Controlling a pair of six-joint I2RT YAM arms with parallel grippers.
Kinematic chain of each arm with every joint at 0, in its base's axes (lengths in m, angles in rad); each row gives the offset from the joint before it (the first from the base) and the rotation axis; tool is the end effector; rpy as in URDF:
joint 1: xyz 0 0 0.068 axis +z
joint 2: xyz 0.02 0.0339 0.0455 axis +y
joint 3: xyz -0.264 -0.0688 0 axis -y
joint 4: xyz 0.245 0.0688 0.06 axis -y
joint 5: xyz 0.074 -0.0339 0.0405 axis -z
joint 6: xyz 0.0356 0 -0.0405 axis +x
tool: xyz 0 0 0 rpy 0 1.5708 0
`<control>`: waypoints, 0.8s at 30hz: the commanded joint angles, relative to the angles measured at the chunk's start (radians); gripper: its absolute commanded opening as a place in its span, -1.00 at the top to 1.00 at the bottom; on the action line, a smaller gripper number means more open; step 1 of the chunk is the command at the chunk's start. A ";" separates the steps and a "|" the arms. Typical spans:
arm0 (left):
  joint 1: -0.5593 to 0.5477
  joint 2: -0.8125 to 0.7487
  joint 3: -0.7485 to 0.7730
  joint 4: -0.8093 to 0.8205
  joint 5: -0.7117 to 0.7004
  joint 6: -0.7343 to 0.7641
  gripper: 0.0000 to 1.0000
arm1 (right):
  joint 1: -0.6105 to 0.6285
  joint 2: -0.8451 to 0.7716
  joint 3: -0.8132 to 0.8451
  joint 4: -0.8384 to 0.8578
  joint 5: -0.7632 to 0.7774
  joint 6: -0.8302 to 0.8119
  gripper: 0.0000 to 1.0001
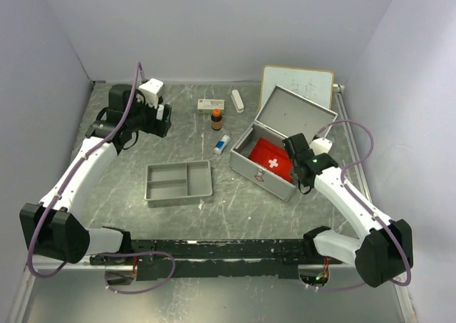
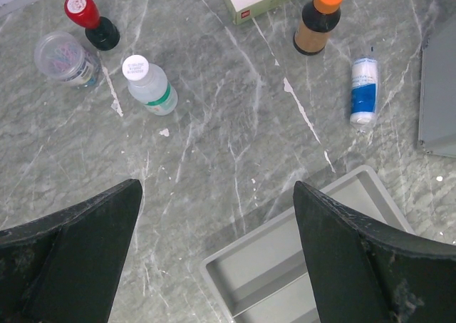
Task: Organize the medicine kit
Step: Move the medicine box to the center of the board.
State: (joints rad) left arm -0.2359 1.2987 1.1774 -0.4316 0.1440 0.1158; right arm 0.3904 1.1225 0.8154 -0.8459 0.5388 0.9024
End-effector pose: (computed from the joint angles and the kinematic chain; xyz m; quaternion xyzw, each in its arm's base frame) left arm 0.2832 -0.0733 0.3403 0.1869 0.8514 -0.0919 0.4813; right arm 0.1916 0.0591 0.2390 0.2922 0.8983 -0.0874 0.3164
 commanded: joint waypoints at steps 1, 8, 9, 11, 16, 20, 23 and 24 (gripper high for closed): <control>0.012 0.001 0.012 0.011 0.038 0.010 -0.98 | -0.006 -0.041 0.016 -0.007 0.063 -0.122 0.78; 0.016 0.005 0.017 0.003 0.044 0.023 -0.98 | -0.010 -0.117 -0.067 0.056 -0.015 -0.216 0.75; 0.017 0.006 0.019 0.002 0.045 0.024 -0.98 | -0.010 -0.111 -0.069 0.046 -0.026 -0.211 0.75; 0.017 0.010 0.021 0.003 0.051 0.024 -0.98 | -0.010 -0.099 -0.070 0.039 -0.052 -0.214 0.75; 0.017 0.017 0.023 0.012 0.058 0.021 -0.98 | -0.010 -0.075 -0.050 -0.002 -0.075 -0.213 0.75; 0.017 0.023 0.023 0.019 0.056 0.017 -0.98 | -0.010 -0.045 -0.027 -0.041 -0.086 -0.202 0.75; 0.019 0.030 0.019 0.023 0.049 0.007 -0.98 | -0.010 -0.014 -0.006 -0.094 -0.082 -0.165 0.75; 0.020 0.033 0.019 0.023 0.046 0.004 -0.98 | -0.010 -0.005 0.003 -0.115 -0.076 -0.151 0.75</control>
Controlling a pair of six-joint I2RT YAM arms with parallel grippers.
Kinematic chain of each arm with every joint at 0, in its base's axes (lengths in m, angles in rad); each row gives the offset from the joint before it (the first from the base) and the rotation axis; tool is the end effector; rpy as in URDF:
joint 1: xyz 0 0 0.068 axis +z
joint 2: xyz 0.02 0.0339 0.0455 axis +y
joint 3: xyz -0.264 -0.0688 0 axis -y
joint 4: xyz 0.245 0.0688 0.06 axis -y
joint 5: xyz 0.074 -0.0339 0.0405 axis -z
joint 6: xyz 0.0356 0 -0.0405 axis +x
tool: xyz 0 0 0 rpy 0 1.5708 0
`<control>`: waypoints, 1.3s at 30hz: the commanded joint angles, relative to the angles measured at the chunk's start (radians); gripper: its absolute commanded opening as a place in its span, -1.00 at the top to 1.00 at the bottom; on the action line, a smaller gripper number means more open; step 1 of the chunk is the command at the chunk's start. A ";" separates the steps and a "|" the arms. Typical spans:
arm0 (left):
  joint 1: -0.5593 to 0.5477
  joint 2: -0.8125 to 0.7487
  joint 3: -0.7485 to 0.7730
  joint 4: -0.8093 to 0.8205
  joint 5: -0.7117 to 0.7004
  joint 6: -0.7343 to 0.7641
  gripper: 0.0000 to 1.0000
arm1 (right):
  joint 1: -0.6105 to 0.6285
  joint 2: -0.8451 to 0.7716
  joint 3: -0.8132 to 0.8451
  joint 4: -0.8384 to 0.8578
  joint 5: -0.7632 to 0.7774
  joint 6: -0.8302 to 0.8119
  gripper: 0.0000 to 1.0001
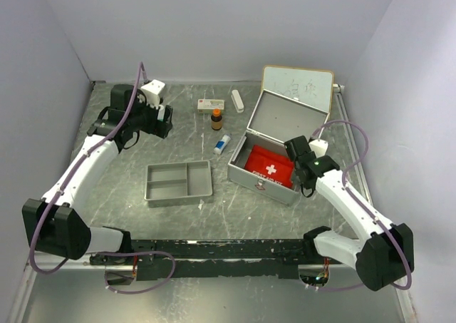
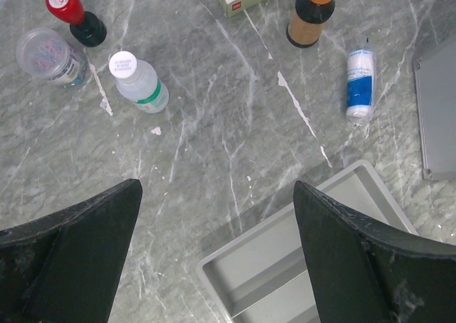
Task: Organize the medicine kit
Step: Move the medicine box to the center of the board, then pick up the pill bottle at the center of the board.
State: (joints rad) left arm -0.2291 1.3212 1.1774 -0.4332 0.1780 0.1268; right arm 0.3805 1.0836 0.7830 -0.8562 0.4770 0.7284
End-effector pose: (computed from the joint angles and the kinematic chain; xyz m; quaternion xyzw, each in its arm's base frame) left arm 0.2880 -0.0736 0.3341 0.1967 0.8543 -0.1023 0.4702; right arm 0.1831 0.0556 0.2348 0.2124 0.9282 -0.0914 0.2915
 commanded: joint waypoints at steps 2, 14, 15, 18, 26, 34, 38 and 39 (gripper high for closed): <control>0.015 0.016 0.016 0.025 0.002 -0.011 -0.98 | 0.000 0.044 0.051 -0.151 0.005 0.079 0.73; 0.056 0.015 -0.016 0.045 0.027 -0.020 -0.98 | 0.000 -0.019 0.004 -0.190 0.004 0.195 0.46; 0.059 0.015 -0.020 0.043 0.030 -0.021 -0.98 | -0.001 -0.024 0.017 -0.172 0.005 0.181 0.31; 0.064 0.012 -0.034 0.045 0.028 -0.027 -0.98 | 0.000 -0.069 0.068 -0.092 -0.018 0.088 -0.01; 0.078 0.034 -0.093 0.117 -0.022 -0.071 -0.98 | 0.000 -0.195 0.266 0.026 -0.022 -0.093 -0.28; 0.089 0.215 -0.154 0.351 -0.115 -0.101 -0.98 | 0.000 -0.207 0.410 0.112 -0.061 -0.161 -0.98; 0.093 0.290 -0.178 0.487 -0.121 -0.111 -0.98 | 0.000 -0.196 0.444 0.140 -0.081 -0.172 -1.00; 0.093 0.304 -0.185 0.521 -0.121 -0.111 -0.98 | 0.000 -0.197 0.448 0.146 -0.081 -0.174 -1.00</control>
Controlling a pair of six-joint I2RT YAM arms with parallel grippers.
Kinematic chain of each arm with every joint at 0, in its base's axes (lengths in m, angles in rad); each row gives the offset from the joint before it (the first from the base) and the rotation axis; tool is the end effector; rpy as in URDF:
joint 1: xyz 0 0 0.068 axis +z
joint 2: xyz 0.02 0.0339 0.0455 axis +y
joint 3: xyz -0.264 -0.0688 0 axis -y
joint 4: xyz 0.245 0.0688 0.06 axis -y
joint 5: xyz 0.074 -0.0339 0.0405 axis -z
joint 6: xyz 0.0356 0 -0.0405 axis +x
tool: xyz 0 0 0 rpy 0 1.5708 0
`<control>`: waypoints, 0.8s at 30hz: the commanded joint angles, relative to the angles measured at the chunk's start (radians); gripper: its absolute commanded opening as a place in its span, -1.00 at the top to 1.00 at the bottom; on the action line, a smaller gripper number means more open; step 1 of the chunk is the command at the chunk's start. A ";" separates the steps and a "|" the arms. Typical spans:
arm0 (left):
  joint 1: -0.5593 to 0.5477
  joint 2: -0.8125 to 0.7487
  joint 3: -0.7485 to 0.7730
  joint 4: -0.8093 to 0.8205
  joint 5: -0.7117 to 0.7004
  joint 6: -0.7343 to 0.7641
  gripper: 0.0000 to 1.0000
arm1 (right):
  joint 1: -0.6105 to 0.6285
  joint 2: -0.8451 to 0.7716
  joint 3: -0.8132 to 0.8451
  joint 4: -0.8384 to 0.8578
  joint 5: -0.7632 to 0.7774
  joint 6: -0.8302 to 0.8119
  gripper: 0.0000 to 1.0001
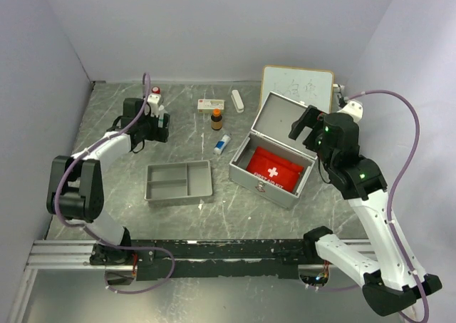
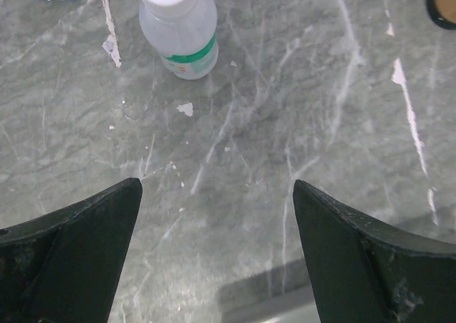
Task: Organize the medicine kit
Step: Pick up the pill bottle at the center of the board.
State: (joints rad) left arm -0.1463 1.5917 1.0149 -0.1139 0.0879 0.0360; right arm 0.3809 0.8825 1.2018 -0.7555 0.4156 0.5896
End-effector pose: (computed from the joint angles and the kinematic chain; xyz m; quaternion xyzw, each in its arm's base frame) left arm 0.3438 -0.0538 0.2244 0.1009 0.8984 -0.0631 0.4227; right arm 0.1564 0.0471 0.4062 0.1962 0.8092 0.0913 0.5462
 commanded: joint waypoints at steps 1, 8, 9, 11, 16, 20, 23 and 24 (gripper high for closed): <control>0.010 0.050 -0.026 0.230 -0.031 -0.019 -0.98 | -0.001 0.005 0.031 0.052 -0.022 -0.038 -1.00; 0.010 0.172 -0.008 0.375 -0.034 -0.011 -0.98 | 0.000 0.003 0.018 0.151 -0.084 -0.083 -1.00; 0.010 0.192 0.001 0.393 -0.037 -0.015 -0.98 | 0.000 0.009 0.018 0.158 -0.089 -0.082 -1.00; 0.010 0.234 0.024 0.417 -0.035 -0.022 -0.98 | 0.000 0.025 0.022 0.159 -0.099 -0.080 -1.00; 0.010 0.316 0.062 0.483 -0.032 -0.034 -0.98 | 0.000 0.044 0.032 0.165 -0.108 -0.074 -1.00; 0.010 0.357 0.076 0.541 -0.009 -0.033 -0.98 | -0.001 0.043 0.038 0.153 -0.099 -0.072 -1.00; 0.010 0.391 0.106 0.547 -0.013 -0.035 -0.98 | 0.000 0.044 0.043 0.145 -0.097 -0.070 -1.00; 0.010 0.401 0.112 0.562 -0.012 -0.037 -0.98 | 0.000 0.044 0.045 0.143 -0.096 -0.069 -1.00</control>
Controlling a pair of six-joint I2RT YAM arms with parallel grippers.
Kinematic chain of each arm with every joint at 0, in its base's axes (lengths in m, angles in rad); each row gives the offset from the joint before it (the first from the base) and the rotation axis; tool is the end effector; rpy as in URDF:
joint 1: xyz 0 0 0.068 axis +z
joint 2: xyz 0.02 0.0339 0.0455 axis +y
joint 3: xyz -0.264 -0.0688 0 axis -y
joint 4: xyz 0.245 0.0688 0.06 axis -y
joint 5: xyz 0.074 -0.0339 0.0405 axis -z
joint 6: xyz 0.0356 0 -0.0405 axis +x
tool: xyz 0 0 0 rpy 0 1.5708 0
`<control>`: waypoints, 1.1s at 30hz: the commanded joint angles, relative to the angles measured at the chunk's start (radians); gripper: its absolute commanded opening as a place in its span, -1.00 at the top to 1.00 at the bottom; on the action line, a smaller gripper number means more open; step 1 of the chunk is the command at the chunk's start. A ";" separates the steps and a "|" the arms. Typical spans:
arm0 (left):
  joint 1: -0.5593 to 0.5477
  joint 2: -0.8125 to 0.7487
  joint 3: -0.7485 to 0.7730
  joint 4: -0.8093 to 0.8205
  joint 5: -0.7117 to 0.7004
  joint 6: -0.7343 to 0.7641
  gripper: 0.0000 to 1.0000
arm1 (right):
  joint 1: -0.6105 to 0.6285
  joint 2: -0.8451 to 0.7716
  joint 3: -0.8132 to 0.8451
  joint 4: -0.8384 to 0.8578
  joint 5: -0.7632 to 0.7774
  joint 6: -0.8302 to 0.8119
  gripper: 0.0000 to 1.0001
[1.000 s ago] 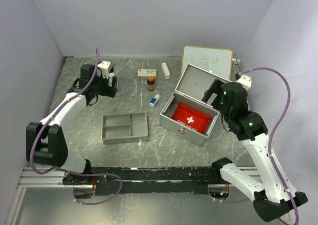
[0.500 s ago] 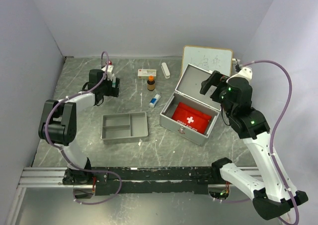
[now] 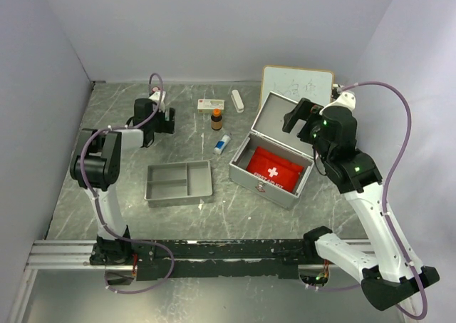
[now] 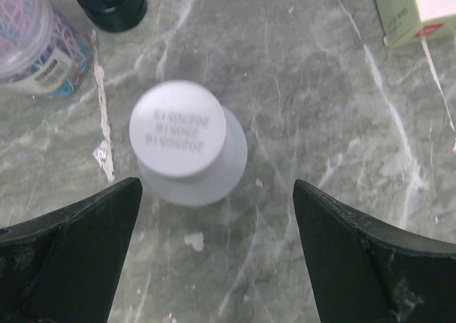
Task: Organize the medicine kit
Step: Pick up the pill bottle at the center of the board.
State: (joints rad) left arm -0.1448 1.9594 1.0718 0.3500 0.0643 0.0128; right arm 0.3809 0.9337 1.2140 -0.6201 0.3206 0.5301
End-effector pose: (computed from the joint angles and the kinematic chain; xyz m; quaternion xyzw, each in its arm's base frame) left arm 0.4106 -0.0622 0.1496 0.0842 0.8651 -0.0604 0.4908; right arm 0.1744 0.0578 0.4152 0.1520 0.7969 0.1337 0.5692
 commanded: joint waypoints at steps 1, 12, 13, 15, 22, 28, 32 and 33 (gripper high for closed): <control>0.008 0.040 0.062 0.107 0.015 -0.012 -0.98 | 0.000 -0.006 0.034 0.007 0.000 -0.008 -1.00; 0.012 0.134 0.208 -0.006 -0.006 -0.034 -0.88 | 0.000 0.012 0.051 0.007 0.003 0.001 -1.00; 0.013 0.132 0.206 -0.015 -0.006 -0.037 -0.87 | 0.000 0.013 0.052 0.005 0.004 0.001 -1.00; 0.014 0.120 0.189 -0.013 -0.001 -0.039 -0.86 | 0.000 0.011 0.050 0.004 0.005 0.001 -1.00; 0.016 0.114 0.192 -0.063 -0.021 -0.062 -0.75 | 0.000 0.009 0.032 0.013 0.000 0.014 -1.00; 0.016 0.111 0.192 -0.073 -0.027 -0.068 -0.52 | -0.001 0.010 0.029 0.021 -0.005 0.015 -1.00; 0.016 0.119 0.201 -0.075 -0.026 -0.068 -0.29 | 0.000 0.012 0.027 0.022 -0.008 0.017 -1.00; 0.016 0.122 0.205 -0.077 -0.026 -0.068 -0.24 | 0.000 0.012 0.027 0.022 -0.009 0.020 -1.00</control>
State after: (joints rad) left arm -0.1383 2.0823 1.2510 0.2802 0.0490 -0.0460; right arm 0.3809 0.9489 1.2362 -0.6178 0.3202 0.5419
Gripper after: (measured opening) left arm 0.659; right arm 0.999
